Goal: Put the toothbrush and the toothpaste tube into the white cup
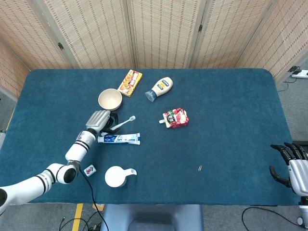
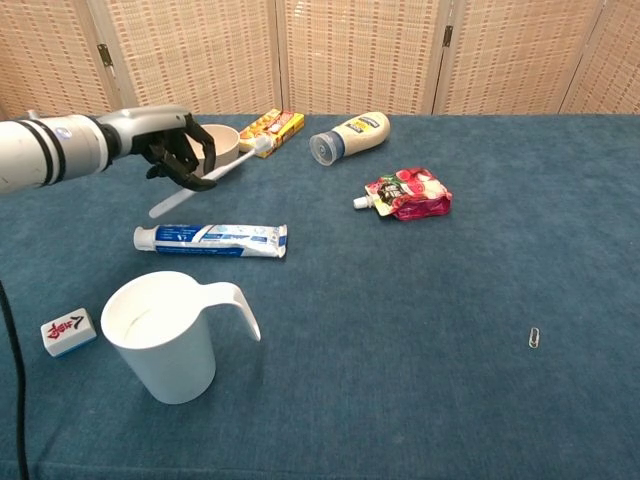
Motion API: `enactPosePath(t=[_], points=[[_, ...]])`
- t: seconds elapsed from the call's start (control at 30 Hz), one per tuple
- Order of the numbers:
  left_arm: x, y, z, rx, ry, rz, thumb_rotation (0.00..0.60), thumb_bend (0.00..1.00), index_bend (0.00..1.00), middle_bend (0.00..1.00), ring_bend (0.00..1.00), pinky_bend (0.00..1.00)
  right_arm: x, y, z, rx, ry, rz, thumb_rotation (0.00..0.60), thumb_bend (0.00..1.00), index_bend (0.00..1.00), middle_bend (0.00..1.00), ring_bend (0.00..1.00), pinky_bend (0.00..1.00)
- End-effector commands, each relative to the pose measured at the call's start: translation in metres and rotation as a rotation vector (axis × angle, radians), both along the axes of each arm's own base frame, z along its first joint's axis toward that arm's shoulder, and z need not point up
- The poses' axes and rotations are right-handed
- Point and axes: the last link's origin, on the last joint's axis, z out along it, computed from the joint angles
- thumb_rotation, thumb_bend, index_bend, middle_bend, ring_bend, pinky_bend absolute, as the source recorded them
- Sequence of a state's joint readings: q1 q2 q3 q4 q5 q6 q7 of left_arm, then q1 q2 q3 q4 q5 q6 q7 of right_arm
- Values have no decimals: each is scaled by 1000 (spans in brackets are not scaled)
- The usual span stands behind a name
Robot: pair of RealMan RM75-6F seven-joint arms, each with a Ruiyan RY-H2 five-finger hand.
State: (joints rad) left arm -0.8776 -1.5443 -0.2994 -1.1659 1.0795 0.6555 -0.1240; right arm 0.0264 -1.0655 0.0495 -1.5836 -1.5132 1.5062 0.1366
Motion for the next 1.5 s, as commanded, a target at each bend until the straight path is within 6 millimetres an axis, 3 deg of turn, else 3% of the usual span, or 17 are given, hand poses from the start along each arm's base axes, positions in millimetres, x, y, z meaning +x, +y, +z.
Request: enactPosePath(t=[0.03,0.23,0.97,1.5], points=[[0,-18,31,-17,-144,-1,600,363,623,917,815,812,0,0,0,1,1,0,600,278,246,284,136,122],[4,-46,47,-77,-244,-51,600,363,625,917,815,812,3,-4,-3,9,2,12,600,278,246,284,136,122],[17,-127,48,-240,-394,-166,600,363,624,913,800,812,1,-2,-2,4,-2,8,600,278,246,284,136,122],[13,-148,27,-238,-415,-122,600,363,618,895,781,780,1,-2,-1,1,-7,11,600,278,246,284,136,122]])
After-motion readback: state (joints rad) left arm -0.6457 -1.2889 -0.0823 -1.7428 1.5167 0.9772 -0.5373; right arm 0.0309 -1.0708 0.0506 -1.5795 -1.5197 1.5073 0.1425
